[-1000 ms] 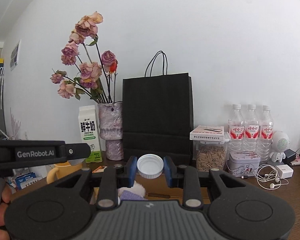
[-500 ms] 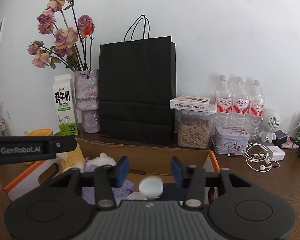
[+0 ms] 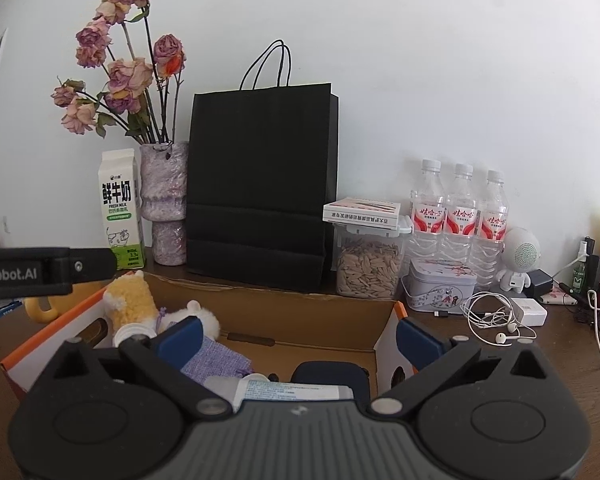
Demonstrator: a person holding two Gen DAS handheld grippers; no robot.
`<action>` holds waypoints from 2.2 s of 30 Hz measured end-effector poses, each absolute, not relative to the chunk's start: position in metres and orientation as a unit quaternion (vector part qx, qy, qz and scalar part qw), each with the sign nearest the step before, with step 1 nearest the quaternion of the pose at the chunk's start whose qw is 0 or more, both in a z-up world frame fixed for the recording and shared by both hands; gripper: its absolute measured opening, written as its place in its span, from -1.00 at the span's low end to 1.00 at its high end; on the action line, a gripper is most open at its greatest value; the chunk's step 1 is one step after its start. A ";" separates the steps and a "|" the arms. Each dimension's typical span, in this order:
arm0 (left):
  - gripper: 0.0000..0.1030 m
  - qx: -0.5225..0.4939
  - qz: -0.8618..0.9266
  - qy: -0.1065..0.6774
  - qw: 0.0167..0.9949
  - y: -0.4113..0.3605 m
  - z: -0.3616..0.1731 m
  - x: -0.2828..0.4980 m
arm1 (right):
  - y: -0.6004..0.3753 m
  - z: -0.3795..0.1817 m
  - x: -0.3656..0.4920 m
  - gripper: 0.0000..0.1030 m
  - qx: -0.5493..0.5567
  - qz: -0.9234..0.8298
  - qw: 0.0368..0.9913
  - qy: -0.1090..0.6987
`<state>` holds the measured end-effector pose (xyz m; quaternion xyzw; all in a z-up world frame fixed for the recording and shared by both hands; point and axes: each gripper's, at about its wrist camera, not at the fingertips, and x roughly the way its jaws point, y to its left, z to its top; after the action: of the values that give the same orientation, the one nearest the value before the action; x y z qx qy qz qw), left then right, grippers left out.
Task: Organize objects
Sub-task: 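Move both tools back toward the last cap and tan block, then grasp the last white cap with right tool while left tool grasps the tan block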
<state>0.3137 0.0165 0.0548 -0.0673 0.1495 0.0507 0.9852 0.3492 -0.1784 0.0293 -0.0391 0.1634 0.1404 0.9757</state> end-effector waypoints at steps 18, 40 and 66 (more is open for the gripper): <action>1.00 -0.047 0.067 0.160 0.984 0.053 0.019 0.224 | -0.184 0.022 0.253 1.00 -0.042 0.173 0.979 0.102; 1.00 -0.082 0.055 0.223 0.970 0.101 -0.012 0.178 | -0.119 -0.030 0.241 0.87 -0.069 0.240 0.928 0.276; 1.00 -0.111 0.051 0.244 0.962 0.109 -0.017 0.184 | -0.081 -0.038 0.264 -0.47 -0.055 0.265 0.919 0.286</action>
<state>0.1841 0.1092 -0.0168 -0.1111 0.2439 0.0506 0.9621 0.2640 -0.0807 -0.0379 -0.0547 0.2860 0.2652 0.9192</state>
